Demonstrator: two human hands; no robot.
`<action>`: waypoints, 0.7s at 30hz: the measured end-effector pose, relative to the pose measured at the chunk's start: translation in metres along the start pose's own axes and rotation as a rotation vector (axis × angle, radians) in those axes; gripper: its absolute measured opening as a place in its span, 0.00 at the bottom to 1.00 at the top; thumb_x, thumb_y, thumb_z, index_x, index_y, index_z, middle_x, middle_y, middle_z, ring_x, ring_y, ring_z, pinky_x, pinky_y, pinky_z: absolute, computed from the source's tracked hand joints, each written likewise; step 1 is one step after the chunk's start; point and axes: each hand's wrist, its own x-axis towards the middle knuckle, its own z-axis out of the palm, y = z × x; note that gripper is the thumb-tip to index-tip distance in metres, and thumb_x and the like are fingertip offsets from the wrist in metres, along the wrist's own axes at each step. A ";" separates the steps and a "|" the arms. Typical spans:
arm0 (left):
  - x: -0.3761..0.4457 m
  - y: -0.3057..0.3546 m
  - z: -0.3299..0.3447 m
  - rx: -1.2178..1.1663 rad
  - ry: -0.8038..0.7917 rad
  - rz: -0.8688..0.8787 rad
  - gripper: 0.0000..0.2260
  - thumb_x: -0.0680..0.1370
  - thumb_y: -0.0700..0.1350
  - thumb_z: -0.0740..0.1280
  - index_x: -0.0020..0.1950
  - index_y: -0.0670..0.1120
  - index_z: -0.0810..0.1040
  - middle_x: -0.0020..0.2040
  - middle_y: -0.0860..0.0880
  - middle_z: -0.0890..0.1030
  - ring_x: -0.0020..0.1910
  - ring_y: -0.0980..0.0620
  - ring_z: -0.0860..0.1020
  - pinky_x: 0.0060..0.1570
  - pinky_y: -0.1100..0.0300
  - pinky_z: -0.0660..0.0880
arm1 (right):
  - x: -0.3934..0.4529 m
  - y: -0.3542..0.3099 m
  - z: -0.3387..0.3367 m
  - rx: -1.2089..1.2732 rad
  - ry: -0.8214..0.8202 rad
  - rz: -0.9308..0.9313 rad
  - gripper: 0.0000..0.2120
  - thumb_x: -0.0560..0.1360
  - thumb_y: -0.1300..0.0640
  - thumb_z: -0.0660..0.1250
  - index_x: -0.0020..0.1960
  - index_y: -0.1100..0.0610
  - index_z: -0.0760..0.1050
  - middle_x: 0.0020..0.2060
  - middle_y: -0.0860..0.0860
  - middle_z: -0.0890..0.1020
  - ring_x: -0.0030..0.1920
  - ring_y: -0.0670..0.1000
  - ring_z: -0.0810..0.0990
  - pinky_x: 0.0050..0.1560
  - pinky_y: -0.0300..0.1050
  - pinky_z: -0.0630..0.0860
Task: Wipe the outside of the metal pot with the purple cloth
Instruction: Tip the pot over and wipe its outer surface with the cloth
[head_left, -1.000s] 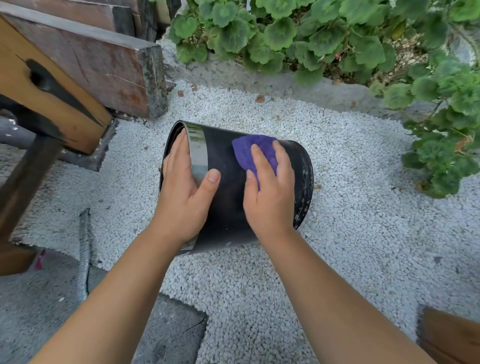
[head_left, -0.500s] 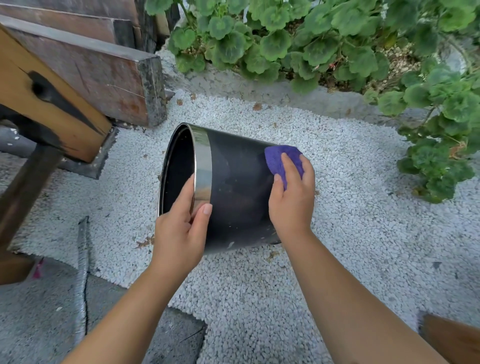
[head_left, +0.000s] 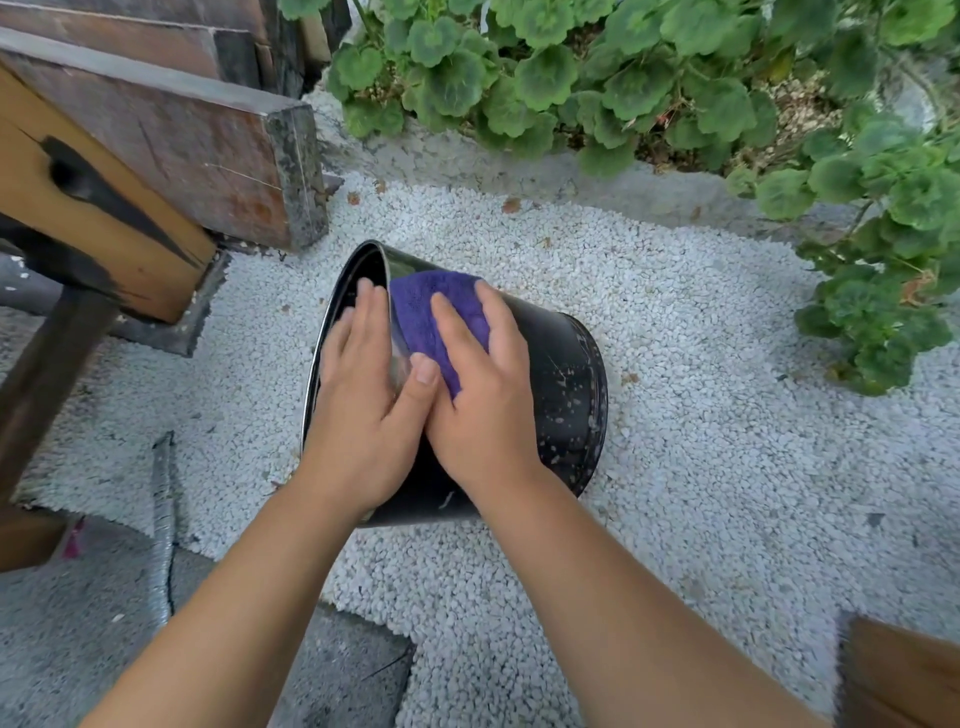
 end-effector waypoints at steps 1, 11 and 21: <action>0.000 0.000 0.000 0.025 -0.001 0.030 0.40 0.79 0.68 0.50 0.82 0.44 0.48 0.82 0.49 0.49 0.81 0.52 0.47 0.75 0.67 0.43 | 0.001 0.002 0.000 0.003 0.008 -0.004 0.20 0.78 0.56 0.66 0.69 0.59 0.73 0.73 0.62 0.65 0.71 0.60 0.65 0.73 0.45 0.59; -0.002 -0.002 0.002 -0.019 -0.015 0.075 0.40 0.79 0.68 0.53 0.82 0.44 0.47 0.82 0.49 0.46 0.79 0.62 0.45 0.71 0.76 0.46 | -0.005 0.077 -0.024 -0.105 0.062 0.324 0.19 0.80 0.60 0.63 0.71 0.58 0.71 0.75 0.56 0.63 0.74 0.57 0.63 0.74 0.48 0.60; -0.014 0.008 -0.003 0.115 -0.067 0.149 0.37 0.78 0.60 0.57 0.81 0.41 0.54 0.82 0.48 0.49 0.81 0.51 0.51 0.71 0.38 0.64 | -0.003 0.101 -0.037 -0.173 0.075 0.423 0.20 0.80 0.57 0.62 0.72 0.56 0.69 0.75 0.54 0.62 0.74 0.53 0.62 0.72 0.43 0.59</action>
